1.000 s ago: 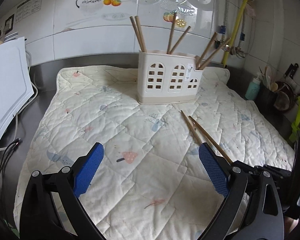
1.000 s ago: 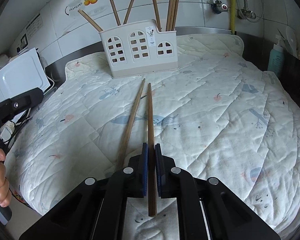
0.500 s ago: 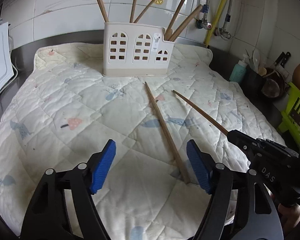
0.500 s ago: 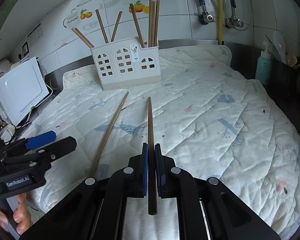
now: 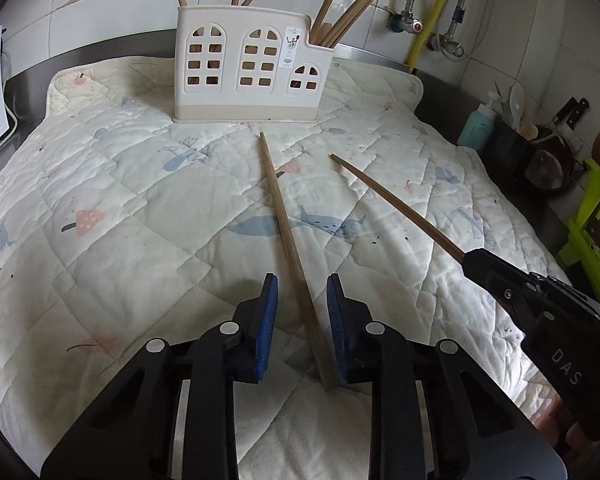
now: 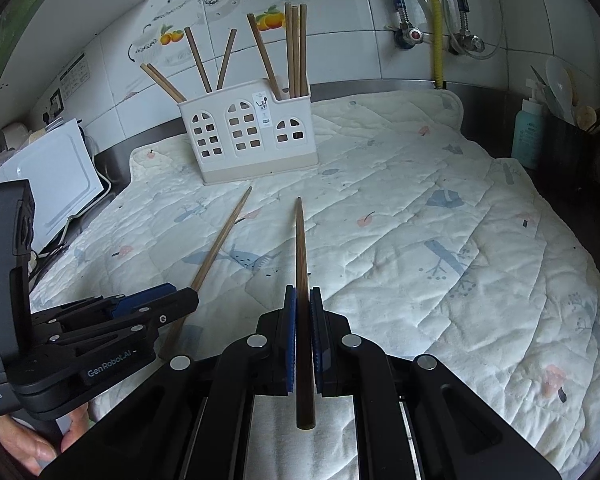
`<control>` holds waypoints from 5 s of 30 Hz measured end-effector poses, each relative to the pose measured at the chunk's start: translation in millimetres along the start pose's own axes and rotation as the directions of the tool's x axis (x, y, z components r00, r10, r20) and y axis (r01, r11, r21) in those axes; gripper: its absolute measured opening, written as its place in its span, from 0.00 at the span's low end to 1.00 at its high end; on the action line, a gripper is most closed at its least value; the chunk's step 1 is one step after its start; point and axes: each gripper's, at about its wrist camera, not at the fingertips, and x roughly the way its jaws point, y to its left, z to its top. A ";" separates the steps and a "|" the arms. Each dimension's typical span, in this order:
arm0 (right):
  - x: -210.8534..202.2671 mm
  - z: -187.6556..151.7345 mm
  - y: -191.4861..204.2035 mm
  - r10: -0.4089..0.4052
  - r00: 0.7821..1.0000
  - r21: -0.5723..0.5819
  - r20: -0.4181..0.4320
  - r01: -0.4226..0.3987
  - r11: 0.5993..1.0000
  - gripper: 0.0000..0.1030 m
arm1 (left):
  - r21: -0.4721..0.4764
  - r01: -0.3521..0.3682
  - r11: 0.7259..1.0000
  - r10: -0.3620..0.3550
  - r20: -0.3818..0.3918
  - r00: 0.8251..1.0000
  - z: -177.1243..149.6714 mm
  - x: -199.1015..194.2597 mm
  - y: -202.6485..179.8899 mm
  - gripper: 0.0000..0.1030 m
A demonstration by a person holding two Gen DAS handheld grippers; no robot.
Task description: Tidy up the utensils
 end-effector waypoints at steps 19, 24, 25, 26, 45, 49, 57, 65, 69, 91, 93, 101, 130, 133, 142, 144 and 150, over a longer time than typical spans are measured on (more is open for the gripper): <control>-13.9 7.8 -2.0 -0.003 0.999 -0.005 0.044 0.003 1.000 0.06 | -0.003 -0.066 0.998 0.066 -0.009 0.998 1.0 2.6 -5.5 0.05; -23.2 15.2 1.8 -0.001 0.998 -0.033 0.066 0.003 0.999 0.06 | 0.013 -0.034 0.999 0.033 0.021 0.999 7.9 -13.5 3.5 0.04; -24.9 16.9 2.4 0.001 0.998 -0.037 0.070 0.002 0.999 0.06 | 0.008 -0.023 1.000 0.022 0.034 0.999 10.0 -18.0 5.8 0.04; -27.4 19.9 3.1 0.006 0.997 -0.041 0.076 -0.003 0.999 0.06 | 0.001 -0.016 1.000 0.016 0.047 0.999 13.0 -23.1 8.5 0.04; -46.5 125.6 15.0 0.122 0.988 -0.151 0.095 -0.107 0.983 0.06 | 0.053 0.065 0.997 -0.073 0.166 0.983 79.9 -63.4 34.1 0.04; -50.2 160.0 19.2 0.117 0.986 -0.190 0.118 -0.094 0.977 0.06 | 0.059 0.076 0.995 -0.085 0.173 0.981 101.4 -71.0 36.7 0.04; -56.4 227.1 32.0 0.113 0.975 -0.266 0.193 -0.059 0.962 0.06 | 0.083 0.065 0.994 -0.079 0.175 0.981 134.3 -77.1 41.7 0.04; -31.6 265.5 39.9 0.092 0.969 -0.276 0.230 -0.026 0.961 0.06 | 0.092 0.045 0.995 -0.064 0.216 0.974 158.4 -86.6 48.9 0.04; -13.7 273.1 43.1 0.088 0.970 -0.274 0.226 -0.023 0.962 0.06 | 0.107 0.032 0.994 -0.058 0.248 0.967 172.4 -94.8 51.2 0.05; 72.0 266.9 31.4 0.042 0.995 -0.241 0.092 -0.019 0.970 0.08 | 0.102 -0.063 0.993 0.000 0.525 0.851 275.7 -148.0 48.5 0.04; 67.6 265.9 31.4 0.033 0.994 -0.252 0.105 -0.006 0.968 0.11 | 0.099 -0.077 0.992 0.012 0.540 0.842 282.4 -144.0 47.9 0.04; 41.8 263.3 29.9 0.005 0.985 -0.306 0.171 0.048 0.951 0.28 | 0.067 -0.091 0.994 0.040 0.546 0.837 300.0 -115.8 50.8 0.04; -13.9 204.0 41.4 0.114 0.971 -0.279 0.210 -0.052 0.959 0.50 | 0.034 -0.067 0.997 0.049 0.380 0.924 290.0 -42.0 73.6 0.15; -15.3 195.6 41.0 0.099 0.973 -0.262 0.208 -0.042 0.964 0.60 | 0.035 -0.066 0.997 0.048 0.386 0.921 287.8 -46.8 71.9 0.28; -15.3 167.7 42.0 0.075 0.978 -0.225 0.195 -0.029 0.974 0.81 | 0.062 -0.074 0.995 0.041 0.421 0.906 267.4 -77.1 64.3 0.63; -14.3 161.5 40.9 0.076 0.980 -0.211 0.182 -0.036 0.977 0.82 | 0.064 -0.075 0.995 0.040 0.425 0.904 259.4 -84.4 63.8 0.75; -13.6 142.9 35.4 0.061 0.986 -0.162 0.155 -0.036 0.986 0.89 | 0.072 -0.101 0.992 0.059 0.445 0.894 225.3 -105.4 64.6 0.95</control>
